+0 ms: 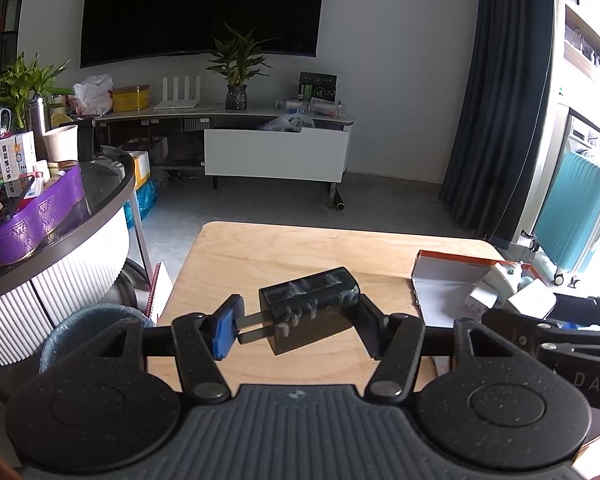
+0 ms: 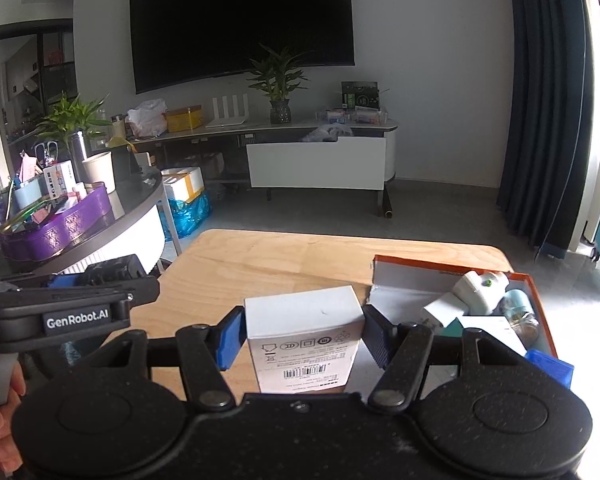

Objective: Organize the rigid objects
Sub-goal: 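Carry the black charger with the left gripper while the right carries the white box toward the tray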

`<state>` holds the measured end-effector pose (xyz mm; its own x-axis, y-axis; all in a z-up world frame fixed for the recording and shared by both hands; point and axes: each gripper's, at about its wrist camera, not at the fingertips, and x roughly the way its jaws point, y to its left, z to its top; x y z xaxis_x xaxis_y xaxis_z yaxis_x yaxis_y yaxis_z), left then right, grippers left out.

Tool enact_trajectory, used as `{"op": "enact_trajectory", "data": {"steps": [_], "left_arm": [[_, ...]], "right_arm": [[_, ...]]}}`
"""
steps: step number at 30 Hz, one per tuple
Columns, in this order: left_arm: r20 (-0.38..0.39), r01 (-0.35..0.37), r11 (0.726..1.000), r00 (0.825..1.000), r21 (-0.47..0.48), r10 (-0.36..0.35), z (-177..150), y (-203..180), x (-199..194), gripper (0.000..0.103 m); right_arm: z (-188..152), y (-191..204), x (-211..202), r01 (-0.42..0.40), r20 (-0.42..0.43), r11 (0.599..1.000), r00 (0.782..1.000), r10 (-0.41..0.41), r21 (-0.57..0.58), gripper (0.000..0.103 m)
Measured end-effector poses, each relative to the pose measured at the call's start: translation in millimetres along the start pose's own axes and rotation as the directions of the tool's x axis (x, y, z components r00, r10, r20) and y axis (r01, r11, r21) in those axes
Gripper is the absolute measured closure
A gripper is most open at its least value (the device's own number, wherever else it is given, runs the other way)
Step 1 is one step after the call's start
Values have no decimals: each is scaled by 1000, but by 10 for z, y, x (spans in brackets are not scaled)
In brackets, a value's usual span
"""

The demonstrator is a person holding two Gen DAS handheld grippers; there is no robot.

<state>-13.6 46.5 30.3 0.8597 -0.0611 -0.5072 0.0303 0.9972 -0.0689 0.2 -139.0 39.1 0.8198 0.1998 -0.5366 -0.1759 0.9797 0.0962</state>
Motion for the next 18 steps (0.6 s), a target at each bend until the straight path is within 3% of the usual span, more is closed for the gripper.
{"op": "enact_trajectory", "data": {"steps": [18], "left_arm": [[8, 38, 999, 999, 23, -38, -119, -157, -192, 43]], "right_arm": [[-170, -168, -369, 22, 22, 999, 1000, -22, 29, 29]]}}
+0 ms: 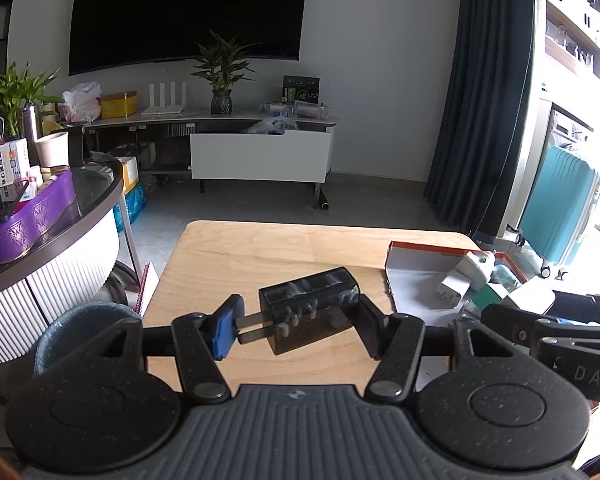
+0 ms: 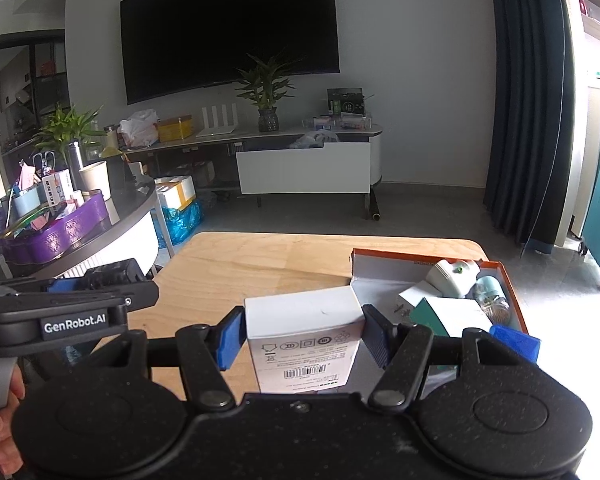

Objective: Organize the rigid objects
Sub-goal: 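Carry the black charger with the left gripper while the right carries the white box toward the tray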

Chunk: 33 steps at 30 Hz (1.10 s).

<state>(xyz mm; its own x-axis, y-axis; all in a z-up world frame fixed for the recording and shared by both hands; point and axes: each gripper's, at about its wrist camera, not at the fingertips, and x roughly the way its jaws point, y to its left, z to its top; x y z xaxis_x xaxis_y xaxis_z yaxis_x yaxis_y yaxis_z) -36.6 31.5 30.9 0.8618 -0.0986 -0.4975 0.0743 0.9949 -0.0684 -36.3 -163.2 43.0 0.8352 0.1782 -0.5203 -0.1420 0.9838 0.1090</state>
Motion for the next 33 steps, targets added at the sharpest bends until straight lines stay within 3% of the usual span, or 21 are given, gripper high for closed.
{"op": "enact_trajectory", "data": {"steps": [33], "left_arm": [[-16, 48, 998, 999, 38, -47, -34, -183, 48, 43]], "right_arm": [[-55, -203, -128, 33, 8, 999, 999, -33, 32, 29]]}}
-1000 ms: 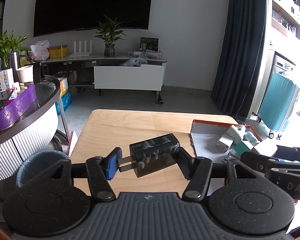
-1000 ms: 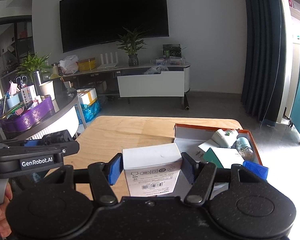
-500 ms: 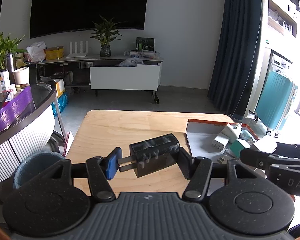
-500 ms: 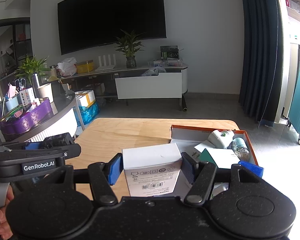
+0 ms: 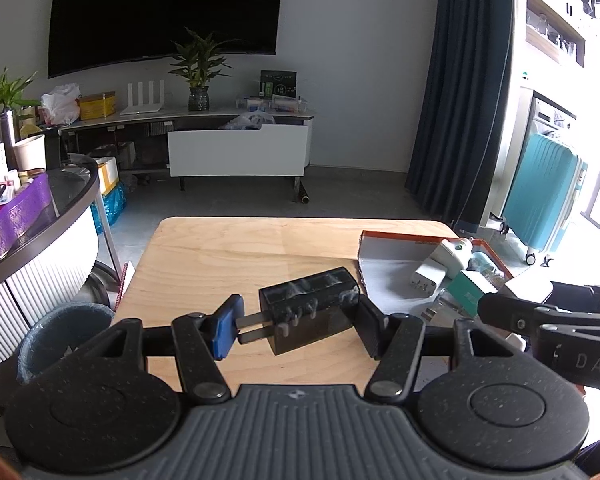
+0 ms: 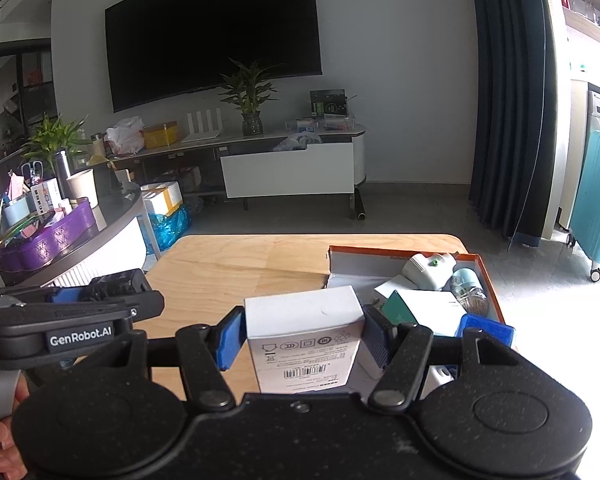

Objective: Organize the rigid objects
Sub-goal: 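Carry the black charger with the left gripper while the right carries the white box toward the tray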

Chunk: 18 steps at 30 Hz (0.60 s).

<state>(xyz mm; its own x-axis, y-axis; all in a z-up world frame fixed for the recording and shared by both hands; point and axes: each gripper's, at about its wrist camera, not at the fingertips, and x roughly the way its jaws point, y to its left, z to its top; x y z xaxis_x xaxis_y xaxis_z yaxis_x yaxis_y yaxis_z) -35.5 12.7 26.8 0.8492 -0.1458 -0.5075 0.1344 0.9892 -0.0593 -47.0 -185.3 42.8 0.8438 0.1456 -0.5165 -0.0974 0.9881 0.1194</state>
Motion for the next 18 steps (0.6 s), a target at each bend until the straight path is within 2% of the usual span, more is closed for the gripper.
{"op": "enact_trajectory", "data": {"steps": [18], "left_arm": [[-15, 73, 996, 997, 55, -73, -32, -305, 73, 43]], "right_arm": [[-111, -323, -144, 68, 0, 996, 998, -68, 52, 29]]}}
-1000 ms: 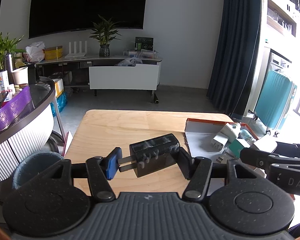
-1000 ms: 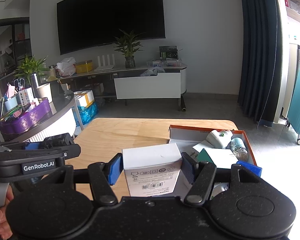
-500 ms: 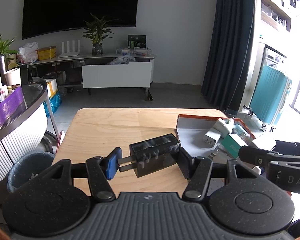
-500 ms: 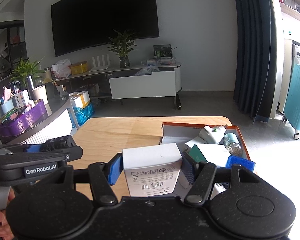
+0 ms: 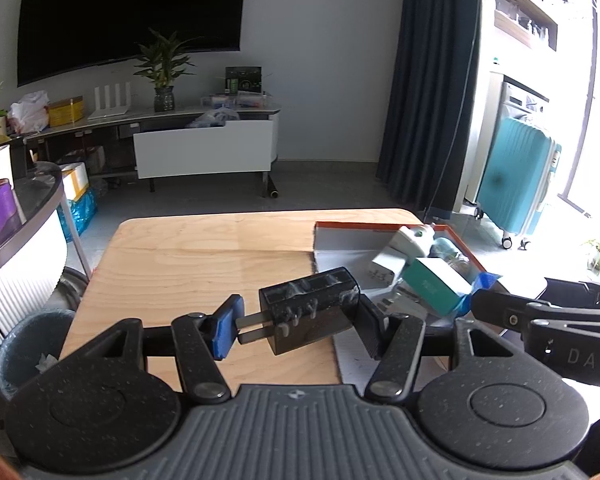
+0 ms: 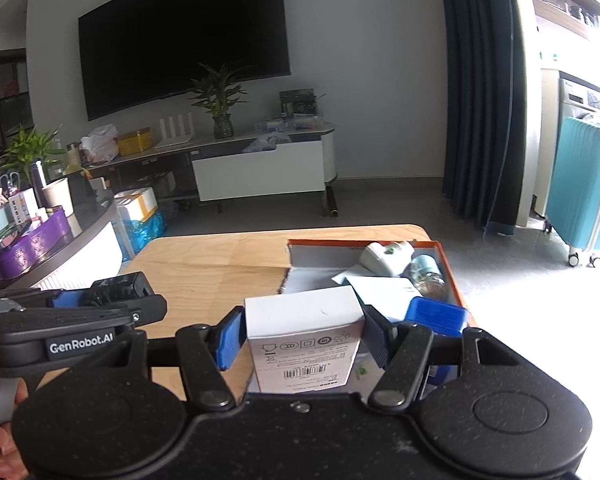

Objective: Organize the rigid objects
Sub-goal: 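Hold the white box over the tray with the right gripper while the left brings the charger above it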

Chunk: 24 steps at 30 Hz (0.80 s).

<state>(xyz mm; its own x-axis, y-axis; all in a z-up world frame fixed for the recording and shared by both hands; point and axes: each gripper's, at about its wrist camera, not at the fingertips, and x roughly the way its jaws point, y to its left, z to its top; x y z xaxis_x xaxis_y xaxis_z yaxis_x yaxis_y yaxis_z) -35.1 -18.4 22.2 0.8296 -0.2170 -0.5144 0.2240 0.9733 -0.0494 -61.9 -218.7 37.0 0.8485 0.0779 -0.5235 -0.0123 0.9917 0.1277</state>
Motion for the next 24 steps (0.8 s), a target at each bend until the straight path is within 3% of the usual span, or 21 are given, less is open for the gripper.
{"op": "enact_trajectory", "data": {"steps": [24], "left_arm": [[-23, 101, 993, 995, 69, -99, -10, -387, 128, 43]], "right_arm": [[-22, -351, -122, 74, 11, 996, 997, -75, 46, 29]]}}
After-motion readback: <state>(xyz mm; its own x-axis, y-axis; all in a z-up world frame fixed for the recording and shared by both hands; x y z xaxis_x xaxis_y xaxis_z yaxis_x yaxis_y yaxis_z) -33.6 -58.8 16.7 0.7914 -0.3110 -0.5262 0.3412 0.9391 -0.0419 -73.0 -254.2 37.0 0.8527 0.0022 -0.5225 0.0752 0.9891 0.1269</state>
